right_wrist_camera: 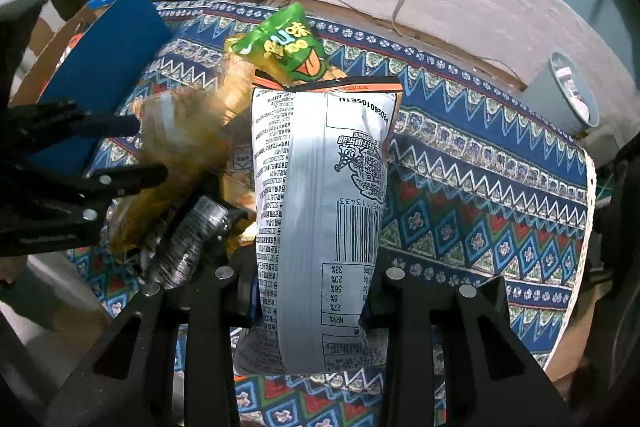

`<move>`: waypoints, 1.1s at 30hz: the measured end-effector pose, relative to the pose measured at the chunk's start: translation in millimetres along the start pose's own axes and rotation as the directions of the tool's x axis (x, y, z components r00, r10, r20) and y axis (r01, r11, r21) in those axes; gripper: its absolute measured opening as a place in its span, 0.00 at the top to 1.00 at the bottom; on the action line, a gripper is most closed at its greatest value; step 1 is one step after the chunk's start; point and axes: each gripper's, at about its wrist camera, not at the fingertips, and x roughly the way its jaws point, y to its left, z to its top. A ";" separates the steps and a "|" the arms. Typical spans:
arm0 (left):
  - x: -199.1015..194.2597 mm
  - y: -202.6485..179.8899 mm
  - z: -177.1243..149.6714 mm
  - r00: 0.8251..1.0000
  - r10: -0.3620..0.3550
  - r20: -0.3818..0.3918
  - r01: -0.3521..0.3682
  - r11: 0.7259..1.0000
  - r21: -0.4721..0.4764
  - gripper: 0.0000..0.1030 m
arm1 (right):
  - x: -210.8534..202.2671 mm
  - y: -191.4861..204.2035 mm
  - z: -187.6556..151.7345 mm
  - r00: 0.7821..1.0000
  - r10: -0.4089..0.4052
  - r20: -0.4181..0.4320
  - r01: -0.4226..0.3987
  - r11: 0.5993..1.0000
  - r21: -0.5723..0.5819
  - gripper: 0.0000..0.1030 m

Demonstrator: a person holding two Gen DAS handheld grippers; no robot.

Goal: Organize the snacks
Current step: 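Lift both held bags up off the snack pile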

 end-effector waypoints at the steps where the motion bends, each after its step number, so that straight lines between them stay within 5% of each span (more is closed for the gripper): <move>1: 3.5 1.5 -1.7 1.000 -0.009 -0.014 0.009 1.000 -0.008 0.42 | -0.2 -0.9 0.0 1.000 0.001 0.000 -0.001 1.000 0.003 0.67; 9: 14.2 -7.2 -4.4 0.996 -0.071 -0.049 0.071 0.997 -0.003 0.38 | -2.2 -2.1 2.0 1.000 0.007 0.005 -0.007 1.000 0.006 0.67; 15: 25.3 -20.4 -7.0 0.997 -0.035 -0.065 0.039 0.997 0.065 0.37 | -1.5 -3.8 1.0 1.000 0.006 0.002 -0.006 1.000 0.008 0.67; 18: 27.8 -22.6 -7.9 0.998 -0.009 -0.057 0.014 0.996 0.083 0.58 | -0.9 -6.5 -0.9 1.000 0.004 0.000 -0.004 1.000 0.014 0.67; 22: 23.5 -23.6 -7.3 0.999 -0.002 -0.043 0.007 0.995 0.104 0.69 | 0.3 -9.4 -3.1 1.000 0.002 -0.005 -0.002 1.000 0.020 0.67; 33: -10.9 -26.2 -7.2 0.999 0.033 0.004 -0.033 0.988 0.151 0.70 | -8.2 -5.1 -0.9 1.000 0.005 0.020 -0.005 1.000 0.013 0.67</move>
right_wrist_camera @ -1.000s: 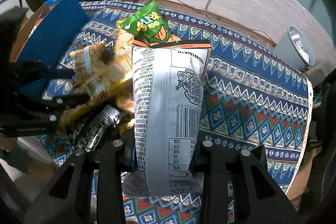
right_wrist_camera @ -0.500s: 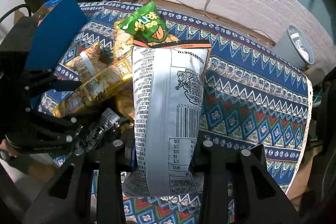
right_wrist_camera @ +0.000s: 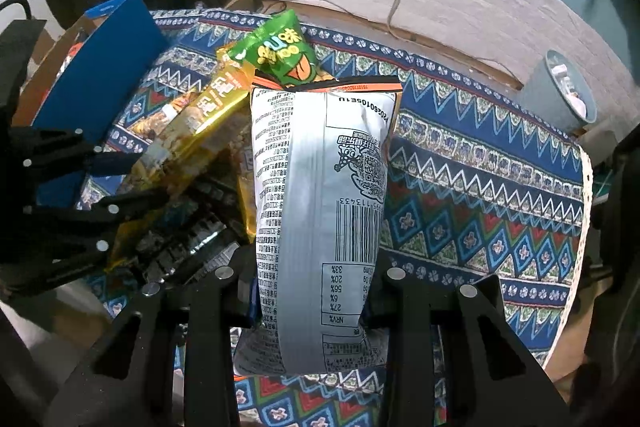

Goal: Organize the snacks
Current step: 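Lift both held bags up off the snack pile, then carry both bags over the cardboard box and open both tools to drop them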

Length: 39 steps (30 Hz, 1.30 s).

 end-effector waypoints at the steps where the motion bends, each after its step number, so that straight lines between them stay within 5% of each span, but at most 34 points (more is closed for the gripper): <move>1: -3.6 1.4 -0.8 1.000 0.001 0.003 -0.001 1.000 -0.004 0.70 | -1.1 1.0 0.4 1.000 0.000 0.003 0.000 1.000 -0.001 0.67; 20: -71.0 29.2 -7.9 0.992 0.054 0.118 -0.045 0.996 -0.076 0.70 | -30.4 33.0 15.4 0.997 0.026 0.071 -0.024 0.999 -0.039 0.67; 39: -132.4 78.1 -26.5 0.965 0.150 0.214 -0.117 0.980 -0.161 0.70 | -46.5 82.4 59.0 0.988 0.083 0.132 -0.069 0.992 -0.103 0.67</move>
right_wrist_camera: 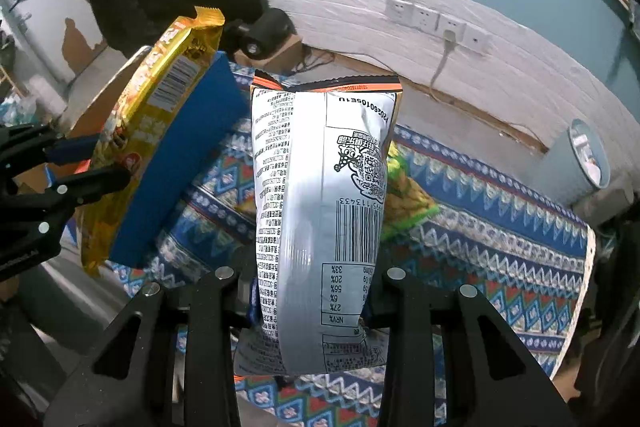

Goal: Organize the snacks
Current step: 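Carry both bags over the cardboard box and open both tools to drop them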

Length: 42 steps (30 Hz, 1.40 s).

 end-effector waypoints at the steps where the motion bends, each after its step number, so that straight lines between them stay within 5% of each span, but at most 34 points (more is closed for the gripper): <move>1: -2.0 3.7 -0.4 1.000 0.004 0.005 -0.004 1.000 -0.007 0.70 | 0.9 2.9 2.9 1.000 0.003 0.001 -0.003 1.000 -0.005 0.67; 23: -30.6 99.7 -30.1 0.988 0.146 0.052 -0.138 0.981 -0.137 0.70 | 37.6 105.5 69.0 0.995 0.101 0.001 -0.100 0.985 -0.138 0.67; 42: -15.4 174.0 -50.5 0.969 0.247 -0.014 -0.242 0.931 -0.272 0.70 | 83.7 186.2 107.0 0.985 0.162 -0.051 -0.169 0.967 -0.192 0.67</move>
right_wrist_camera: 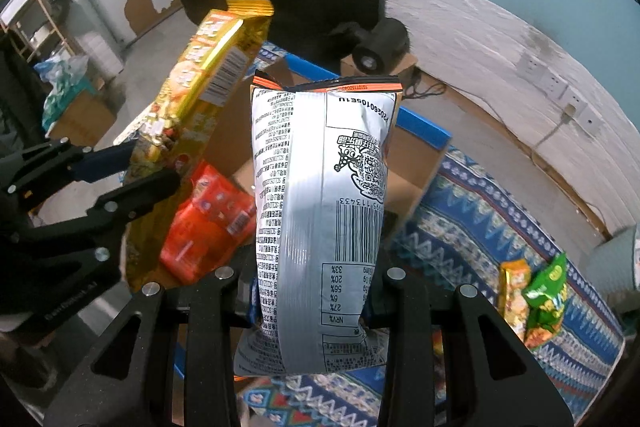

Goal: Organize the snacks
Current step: 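Carry both bags over the cardboard box and open both tools to drop them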

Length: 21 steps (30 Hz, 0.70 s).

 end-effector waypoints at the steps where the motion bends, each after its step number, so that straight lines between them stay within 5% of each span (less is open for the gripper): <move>1: 1.6 1.4 -0.2 1.000 0.006 -0.005 -0.006 1.000 -0.005 0.70 | 2.7 2.7 1.5 1.000 0.003 -0.002 -0.003 1.000 -0.003 0.66; 8: 14.8 6.4 -4.0 0.998 0.029 -0.057 -0.030 0.999 -0.022 0.69 | 20.7 10.1 6.6 0.998 0.049 -0.030 -0.049 0.999 0.006 0.64; 12: 17.6 7.4 -3.3 0.995 0.080 -0.063 -0.081 0.997 -0.014 0.68 | 17.0 7.9 6.1 0.998 0.064 -0.022 -0.064 0.998 0.008 0.45; 16: 15.6 6.1 -1.3 0.994 0.087 -0.060 -0.088 0.996 -0.019 0.50 | 5.7 1.5 7.2 0.998 0.060 0.002 -0.060 0.998 0.017 0.38; 21: 11.1 -1.1 1.1 0.996 0.066 -0.054 -0.067 0.997 -0.022 0.40 | -10.8 -15.9 1.1 0.999 0.019 0.028 -0.020 0.999 0.036 0.34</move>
